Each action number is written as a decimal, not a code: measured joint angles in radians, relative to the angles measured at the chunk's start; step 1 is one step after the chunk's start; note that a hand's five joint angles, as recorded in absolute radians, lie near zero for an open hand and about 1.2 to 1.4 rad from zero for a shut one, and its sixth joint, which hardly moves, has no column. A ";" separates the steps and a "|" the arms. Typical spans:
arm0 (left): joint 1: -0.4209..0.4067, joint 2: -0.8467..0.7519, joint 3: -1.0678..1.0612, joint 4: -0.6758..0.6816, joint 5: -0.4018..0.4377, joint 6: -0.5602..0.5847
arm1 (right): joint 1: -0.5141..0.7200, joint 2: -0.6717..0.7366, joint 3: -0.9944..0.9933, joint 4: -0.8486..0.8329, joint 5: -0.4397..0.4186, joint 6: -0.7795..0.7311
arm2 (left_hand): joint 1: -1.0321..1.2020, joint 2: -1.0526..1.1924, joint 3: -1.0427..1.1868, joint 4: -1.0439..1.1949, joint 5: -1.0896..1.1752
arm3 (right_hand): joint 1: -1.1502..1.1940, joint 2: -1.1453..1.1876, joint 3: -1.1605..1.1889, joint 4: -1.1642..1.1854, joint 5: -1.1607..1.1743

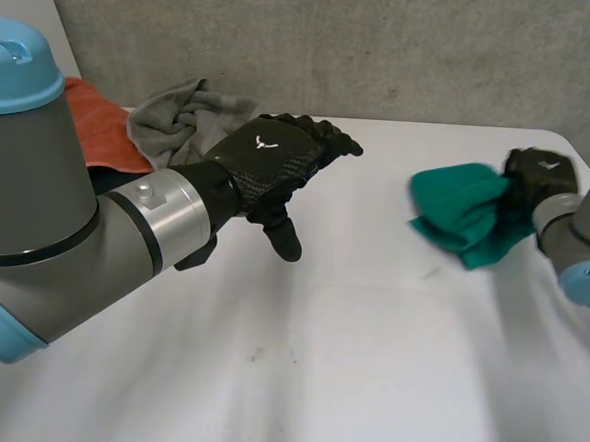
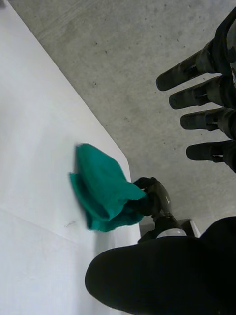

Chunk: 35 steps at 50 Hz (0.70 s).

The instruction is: Fold the laundry.

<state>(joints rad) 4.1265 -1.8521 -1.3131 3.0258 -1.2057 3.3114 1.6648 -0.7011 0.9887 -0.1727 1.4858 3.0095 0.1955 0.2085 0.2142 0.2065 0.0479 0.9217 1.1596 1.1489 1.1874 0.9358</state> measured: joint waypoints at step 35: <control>0.000 -0.031 -0.017 0.020 -0.001 -0.021 | -0.235 0.502 -0.789 0.132 0.085 -0.450 | 0.000 0.000 0.000 0.000 0.000 | -0.720 -0.940 -0.934 -0.952 -0.874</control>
<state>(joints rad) 4.1264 -1.8835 -1.3302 3.0458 -1.2064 3.2904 1.4303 -0.1993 0.1996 -0.0402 1.5711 2.5593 0.1956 0.2085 0.2142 0.2065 0.0479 0.2013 0.2201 0.2144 0.2351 0.0619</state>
